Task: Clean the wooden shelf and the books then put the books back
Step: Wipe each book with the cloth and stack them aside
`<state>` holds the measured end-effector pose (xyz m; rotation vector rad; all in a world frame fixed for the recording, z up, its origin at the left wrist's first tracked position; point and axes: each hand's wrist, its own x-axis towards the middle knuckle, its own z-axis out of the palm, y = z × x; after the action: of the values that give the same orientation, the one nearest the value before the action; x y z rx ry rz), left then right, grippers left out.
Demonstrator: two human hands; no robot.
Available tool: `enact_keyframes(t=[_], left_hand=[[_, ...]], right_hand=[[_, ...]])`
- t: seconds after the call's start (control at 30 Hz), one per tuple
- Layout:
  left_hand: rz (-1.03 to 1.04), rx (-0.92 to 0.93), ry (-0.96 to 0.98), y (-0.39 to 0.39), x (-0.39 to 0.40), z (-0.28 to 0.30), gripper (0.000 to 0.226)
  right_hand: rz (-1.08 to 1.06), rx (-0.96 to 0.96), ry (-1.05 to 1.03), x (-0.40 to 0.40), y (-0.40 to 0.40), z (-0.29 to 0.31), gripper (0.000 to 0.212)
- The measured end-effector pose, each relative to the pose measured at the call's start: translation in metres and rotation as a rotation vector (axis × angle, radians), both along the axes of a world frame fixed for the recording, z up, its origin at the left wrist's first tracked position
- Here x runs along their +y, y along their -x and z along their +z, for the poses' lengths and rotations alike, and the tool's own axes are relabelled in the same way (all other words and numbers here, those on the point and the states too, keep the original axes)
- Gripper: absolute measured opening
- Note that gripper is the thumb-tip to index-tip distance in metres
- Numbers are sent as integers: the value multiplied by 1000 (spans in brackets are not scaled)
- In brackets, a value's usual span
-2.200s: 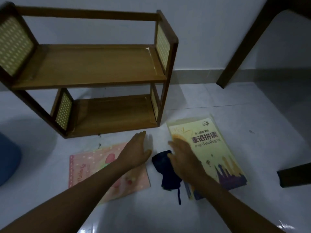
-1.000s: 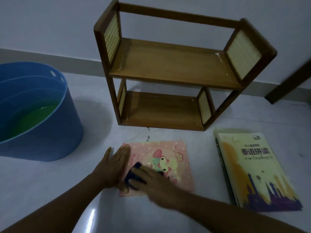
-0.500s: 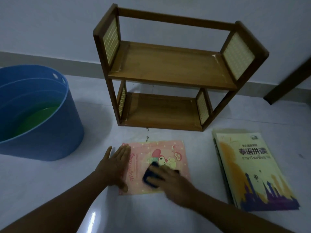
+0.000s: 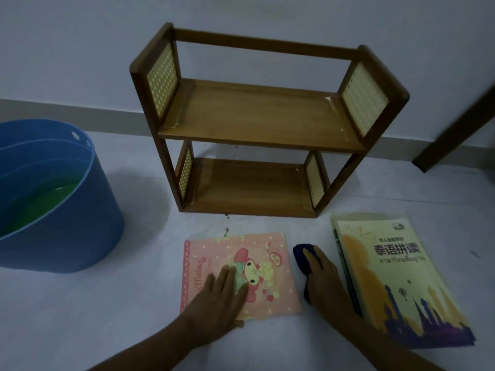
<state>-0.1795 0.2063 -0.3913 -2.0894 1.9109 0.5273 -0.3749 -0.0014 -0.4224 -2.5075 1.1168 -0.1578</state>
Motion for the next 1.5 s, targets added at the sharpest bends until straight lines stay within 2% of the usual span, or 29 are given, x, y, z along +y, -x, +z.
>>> enact_keyframes(t=[0.1, 0.17, 0.27, 0.37, 0.4, 0.5, 0.6, 0.67, 0.73, 0.8, 0.87, 0.9, 0.93, 0.97, 1.0, 1.03, 1.13, 1.2, 1.23, 1.27, 1.33, 1.4, 1.43, 1.5], left_hand=[[-56, 57, 115, -9, -8, 5, 49], [-1, 204, 177, -7, -26, 38, 39], [87, 263, 405, -17, -52, 101, 35], [238, 508, 483, -28, -62, 158, 15], [303, 608, 488, -31, -63, 166, 18], [533, 814, 379, -33, -60, 148, 24], [765, 927, 267, -25, -43, 102, 33], [936, 964, 283, -22, -32, 72, 35], [965, 838, 309, -22, -24, 49, 35], [759, 530, 349, -29, -16, 32, 36], [462, 267, 280, -44, -6, 11, 81], [305, 211, 230, -52, -1, 1, 99], [170, 190, 201, -59, 3, -8, 106], [87, 175, 183, -65, 7, -15, 109], [49, 158, 179, -69, 9, -21, 112], [26, 144, 176, -72, 10, -24, 114], [-37, 109, 201, -74, 5, -23, 115], [-65, 65, 199, -73, 3, -24, 115], [-75, 60, 204, -73, 2, -22, 115], [-60, 92, 177, -72, 2, -22, 116], [-31, 109, 181, -71, 4, -21, 117], [-42, 51, 175, -69, 3, -18, 118], [-64, 26, 175, -69, 1, -15, 118], [-32, 29, 23, -72, 1, -12, 116]], right_hand=[[-125, -121, -200, -8, -4, 11, 52], [-158, -286, -298, -9, -7, 29, 50], [-270, -424, -493, -13, -6, 59, 41], [-457, -529, -569, -23, -7, 62, 37], [-547, -538, -593, -26, -8, 61, 38], [-717, -597, -636, -28, -8, 60, 42], [-726, -648, -584, -21, -10, 71, 49], [-674, -646, -524, -16, -13, 73, 52], [-563, -554, -385, -8, -15, 75, 52], [-398, -437, -222, 4, -19, 75, 49], [-165, -292, -162, 22, -26, 67, 37], [-52, -191, -138, 36, -27, 61, 29], [34, -103, -138, 50, -24, 51, 27], [135, -1, -126, 64, -21, 37, 42], [218, 43, -30, 81, -19, 22, 60], [335, 88, 55, 102, -15, 13, 66], [777, 68, 74, 143, -14, 12, 57], [907, 99, 200, 121, -26, 14, 63], [875, 92, 274, 101, -36, 14, 67], [764, 118, 265, 78, -48, 14, 72], [408, 165, 186, 35, -66, 21, 77], [205, 230, 104, 31, -77, 30, 74], [200, 235, 99, 42, -81, 33, 72], [352, 229, 87, 83, -83, 37, 75]])
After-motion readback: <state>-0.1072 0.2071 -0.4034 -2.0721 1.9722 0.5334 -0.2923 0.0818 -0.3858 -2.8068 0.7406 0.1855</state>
